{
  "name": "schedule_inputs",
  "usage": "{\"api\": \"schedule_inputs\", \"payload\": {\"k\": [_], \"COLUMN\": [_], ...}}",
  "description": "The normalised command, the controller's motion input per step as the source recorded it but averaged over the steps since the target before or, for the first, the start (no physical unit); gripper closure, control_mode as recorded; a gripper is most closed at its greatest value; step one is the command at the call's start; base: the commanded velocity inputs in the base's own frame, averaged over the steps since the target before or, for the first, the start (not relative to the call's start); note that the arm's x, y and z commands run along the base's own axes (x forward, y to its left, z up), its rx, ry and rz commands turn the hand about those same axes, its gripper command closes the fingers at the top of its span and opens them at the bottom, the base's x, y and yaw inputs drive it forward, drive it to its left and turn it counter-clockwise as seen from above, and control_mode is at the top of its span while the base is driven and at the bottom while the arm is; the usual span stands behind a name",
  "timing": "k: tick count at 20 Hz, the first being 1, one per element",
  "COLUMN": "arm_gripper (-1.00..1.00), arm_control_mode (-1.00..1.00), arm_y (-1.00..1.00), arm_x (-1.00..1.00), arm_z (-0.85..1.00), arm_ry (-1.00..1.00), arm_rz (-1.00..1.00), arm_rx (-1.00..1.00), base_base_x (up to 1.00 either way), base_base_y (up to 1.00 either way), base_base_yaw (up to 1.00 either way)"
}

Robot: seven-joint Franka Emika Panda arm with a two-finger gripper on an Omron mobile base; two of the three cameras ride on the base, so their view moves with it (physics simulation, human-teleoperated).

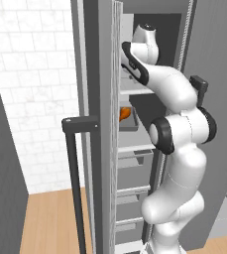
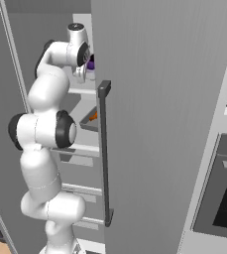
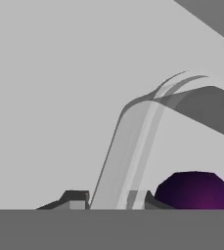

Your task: Take the meat container that has the chicken drumstick and place it on the second highest rack of the freezer. Then take the vegetable container that has the eggplant and avocado and place it on the highest rack of the freezer.

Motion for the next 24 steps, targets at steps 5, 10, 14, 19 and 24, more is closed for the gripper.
{"api": "schedule_inputs", "payload": {"k": [5, 10, 14, 19, 24], "arm_gripper": [1.0, -1.0, -1.0, -1.0, -1.0], "arm_control_mode": [-1.0, -1.0, -1.0, -1.0, -1.0], "arm_y": [0.0, 0.0, 0.0, 0.0, 0.0], "arm_x": [0.0, 0.0, 0.0, 0.0, -0.44], "arm_z": [0.0, 0.0, 0.0, 0.0, 0.0], "arm_ry": [0.0, 0.0, 0.0, 0.0, -0.07], "arm_rz": [0.0, 0.0, 0.0, 0.0, 0.0], "arm_rx": [0.0, 0.0, 0.0, 0.0, 0.0], "base_base_x": [0.0, 0.0, 0.0, 0.0, 0.0], "base_base_y": [0.0, 0.0, 0.0, 0.0, 0.0], "base_base_yaw": [0.0, 0.0, 0.0, 0.0, 0.0]}}
